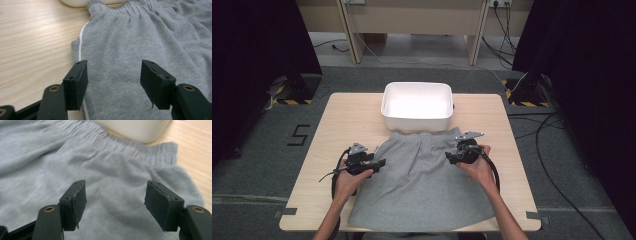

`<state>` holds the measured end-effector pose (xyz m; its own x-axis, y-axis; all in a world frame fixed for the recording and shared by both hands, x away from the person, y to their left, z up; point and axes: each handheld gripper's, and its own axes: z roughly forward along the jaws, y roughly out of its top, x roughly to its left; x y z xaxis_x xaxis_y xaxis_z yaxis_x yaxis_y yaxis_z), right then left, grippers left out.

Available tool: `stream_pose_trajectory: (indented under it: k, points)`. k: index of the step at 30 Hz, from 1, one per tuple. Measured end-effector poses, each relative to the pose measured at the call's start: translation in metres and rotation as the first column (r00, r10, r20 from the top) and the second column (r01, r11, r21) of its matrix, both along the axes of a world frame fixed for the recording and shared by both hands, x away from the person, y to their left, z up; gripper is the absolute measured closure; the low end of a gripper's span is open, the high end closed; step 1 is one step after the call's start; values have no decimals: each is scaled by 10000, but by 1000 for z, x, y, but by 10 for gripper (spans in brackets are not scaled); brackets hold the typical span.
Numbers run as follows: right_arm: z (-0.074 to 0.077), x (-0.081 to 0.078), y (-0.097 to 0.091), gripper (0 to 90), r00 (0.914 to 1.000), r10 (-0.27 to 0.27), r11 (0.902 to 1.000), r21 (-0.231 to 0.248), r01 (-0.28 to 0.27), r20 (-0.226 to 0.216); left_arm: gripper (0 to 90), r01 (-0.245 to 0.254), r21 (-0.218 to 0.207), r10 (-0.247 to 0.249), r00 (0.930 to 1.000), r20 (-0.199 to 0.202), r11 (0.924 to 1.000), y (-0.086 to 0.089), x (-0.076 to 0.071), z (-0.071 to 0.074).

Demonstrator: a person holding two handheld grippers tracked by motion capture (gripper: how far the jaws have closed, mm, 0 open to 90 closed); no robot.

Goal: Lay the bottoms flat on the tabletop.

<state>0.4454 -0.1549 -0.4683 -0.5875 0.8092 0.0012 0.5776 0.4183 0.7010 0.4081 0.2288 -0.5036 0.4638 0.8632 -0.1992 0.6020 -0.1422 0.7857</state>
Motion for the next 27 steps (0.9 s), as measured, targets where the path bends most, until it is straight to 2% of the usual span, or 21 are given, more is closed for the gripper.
stream_pose_trajectory:
  k: [6, 11, 14, 19, 24, 27]
  points:
    - [-2, -3, 2, 340, 10000, 13, 10000, 78, -13, 35, 353, -136, 36, 137, 9998, -134, 9999, 6, 3, -2]
    - [1, -10, 10, 340, 9995, 296, 9993, 204, -298, 111, 347, -128, 151, 131, 9997, -211, 9998, 10, 4, -3]
    - [5, -19, 17, 341, 9985, 514, 9977, 443, -523, 198, 341, -241, 188, 246, 9992, -301, 9995, 13, 5, -6]
    - [9, -33, 31, 341, 9935, 1088, 9928, 463, -1104, 345, 338, -201, 188, 208, 9992, -342, 9996, 14, 7, -6]
    - [13, -45, 45, 342, 9867, 1582, 9847, 679, -1605, 369, 332, -218, -204, 209, 9989, -424, 9996, 20, 9, -4]
    - [15, -52, 53, 341, 9813, 1889, 9783, 790, -1913, 371, 330, -329, -260, 316, 9984, -477, 9991, 23, 10, -4]
